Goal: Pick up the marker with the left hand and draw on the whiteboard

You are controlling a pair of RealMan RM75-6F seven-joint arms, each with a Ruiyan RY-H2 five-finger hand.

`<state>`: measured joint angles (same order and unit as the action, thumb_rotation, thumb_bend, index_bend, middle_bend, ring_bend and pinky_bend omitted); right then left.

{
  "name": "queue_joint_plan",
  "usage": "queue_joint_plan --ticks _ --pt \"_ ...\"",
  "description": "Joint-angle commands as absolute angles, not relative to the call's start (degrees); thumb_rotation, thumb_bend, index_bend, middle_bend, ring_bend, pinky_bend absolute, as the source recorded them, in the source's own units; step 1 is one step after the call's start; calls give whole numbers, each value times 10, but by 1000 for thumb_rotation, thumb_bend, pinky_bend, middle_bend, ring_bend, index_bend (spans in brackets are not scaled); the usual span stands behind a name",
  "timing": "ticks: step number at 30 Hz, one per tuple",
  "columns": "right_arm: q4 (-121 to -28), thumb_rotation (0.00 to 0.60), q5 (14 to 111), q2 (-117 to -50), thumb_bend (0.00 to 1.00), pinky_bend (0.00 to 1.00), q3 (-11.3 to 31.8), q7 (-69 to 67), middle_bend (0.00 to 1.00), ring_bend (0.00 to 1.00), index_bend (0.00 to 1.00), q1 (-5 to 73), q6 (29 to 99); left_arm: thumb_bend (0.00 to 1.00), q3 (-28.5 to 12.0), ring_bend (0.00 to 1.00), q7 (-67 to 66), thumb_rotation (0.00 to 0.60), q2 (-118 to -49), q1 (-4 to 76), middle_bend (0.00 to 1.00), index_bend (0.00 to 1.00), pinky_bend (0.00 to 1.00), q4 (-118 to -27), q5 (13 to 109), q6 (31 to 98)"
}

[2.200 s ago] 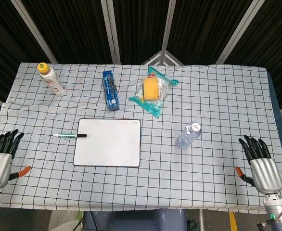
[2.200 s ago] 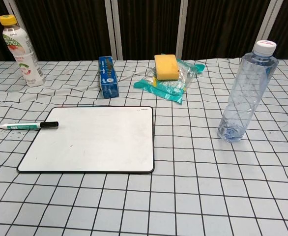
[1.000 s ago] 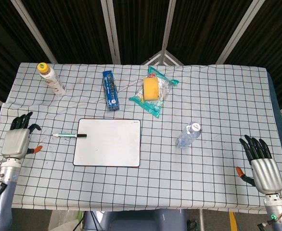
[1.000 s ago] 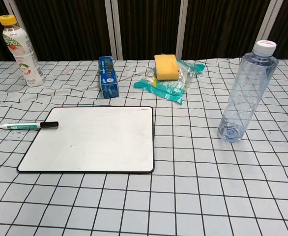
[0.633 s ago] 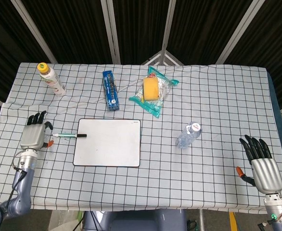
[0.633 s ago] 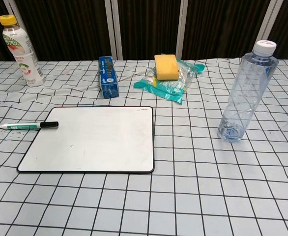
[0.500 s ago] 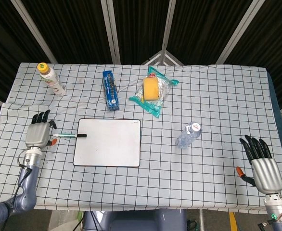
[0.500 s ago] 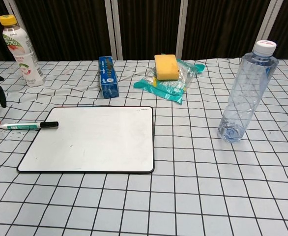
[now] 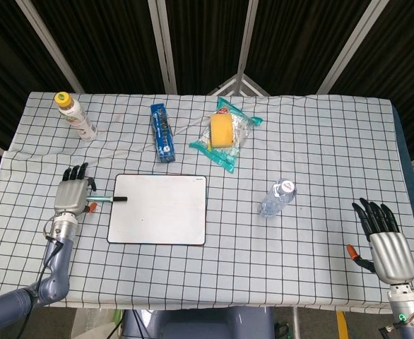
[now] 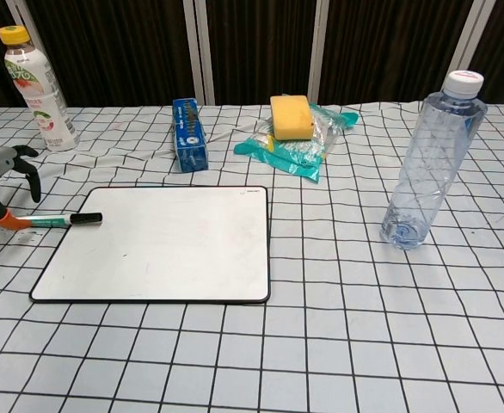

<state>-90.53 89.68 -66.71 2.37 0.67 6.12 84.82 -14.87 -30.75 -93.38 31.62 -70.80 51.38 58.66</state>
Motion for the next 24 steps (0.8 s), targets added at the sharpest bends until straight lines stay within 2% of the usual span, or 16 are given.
queue_joint_plan --ticks 1,16,24 --pt "-905 600 897 -667 307 0 24 7 0 0 0 61 849 360 -150 0 -308 600 -941 321 0 472 0 -700 509 583" --pt "-908 600 895 -666 307 0 23 4 0 0 0 61 847 433 -150 0 -309 600 -974 335 0 495 0 -664 488 574" --pt "-909 600 894 -665 307 0 23 4 0 0 0 61 846 555 -149 0 -307 600 -978 338 1 603 0 -661 486 576"
